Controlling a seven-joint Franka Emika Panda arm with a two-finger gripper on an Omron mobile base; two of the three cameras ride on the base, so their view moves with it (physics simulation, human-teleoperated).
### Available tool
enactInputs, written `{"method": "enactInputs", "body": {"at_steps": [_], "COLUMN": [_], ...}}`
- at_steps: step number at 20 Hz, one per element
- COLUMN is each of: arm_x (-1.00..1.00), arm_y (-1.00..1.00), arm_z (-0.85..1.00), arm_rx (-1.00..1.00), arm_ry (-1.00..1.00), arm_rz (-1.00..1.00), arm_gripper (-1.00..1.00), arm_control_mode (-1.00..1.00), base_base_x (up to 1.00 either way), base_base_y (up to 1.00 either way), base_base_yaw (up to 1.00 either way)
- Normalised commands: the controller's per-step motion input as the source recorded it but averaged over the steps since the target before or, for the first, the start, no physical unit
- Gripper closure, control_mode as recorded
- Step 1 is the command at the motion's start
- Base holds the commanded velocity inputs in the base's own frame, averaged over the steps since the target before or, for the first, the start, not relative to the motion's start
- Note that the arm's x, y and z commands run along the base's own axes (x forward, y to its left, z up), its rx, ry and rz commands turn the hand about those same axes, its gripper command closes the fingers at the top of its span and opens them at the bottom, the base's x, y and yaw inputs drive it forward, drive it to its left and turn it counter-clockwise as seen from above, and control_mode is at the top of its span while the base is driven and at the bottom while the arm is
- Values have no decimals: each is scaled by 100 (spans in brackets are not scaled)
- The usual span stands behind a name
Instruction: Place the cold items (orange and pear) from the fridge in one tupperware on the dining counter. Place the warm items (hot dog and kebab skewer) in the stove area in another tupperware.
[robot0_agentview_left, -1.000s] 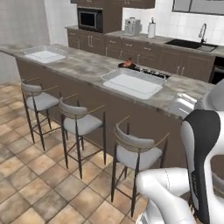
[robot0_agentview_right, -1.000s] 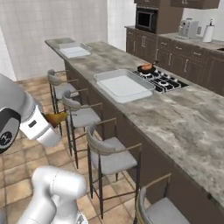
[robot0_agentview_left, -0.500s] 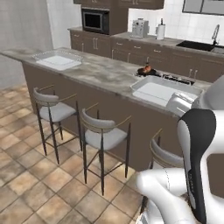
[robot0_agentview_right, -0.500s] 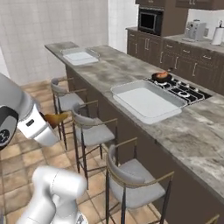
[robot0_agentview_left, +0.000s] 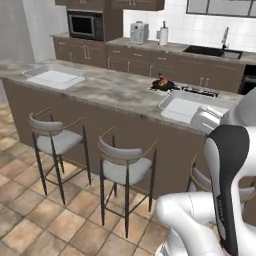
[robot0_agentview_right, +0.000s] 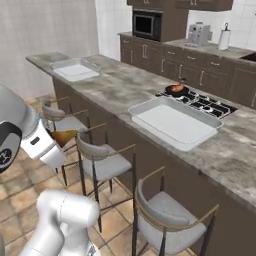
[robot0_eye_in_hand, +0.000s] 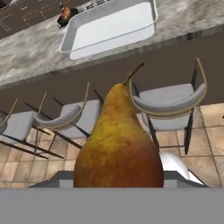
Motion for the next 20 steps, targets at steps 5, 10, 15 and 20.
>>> {"method": "enactInputs", "body": {"at_steps": [5,10,15,20], "arm_x": [0,0,0,0], "arm_y": [0,0,0,0], "arm_z": [0,0,0,0], "arm_rx": [0,0,0,0], "arm_ry": [0,0,0,0], "arm_rz": [0,0,0,0], "arm_gripper": [100,100,100,100], "arm_control_mode": [100,100,100,100], "base_base_x": [25,16,3,9], "base_base_y": [72,79,87,96], "base_base_yaw": [-50,-50,-39,-28]}}
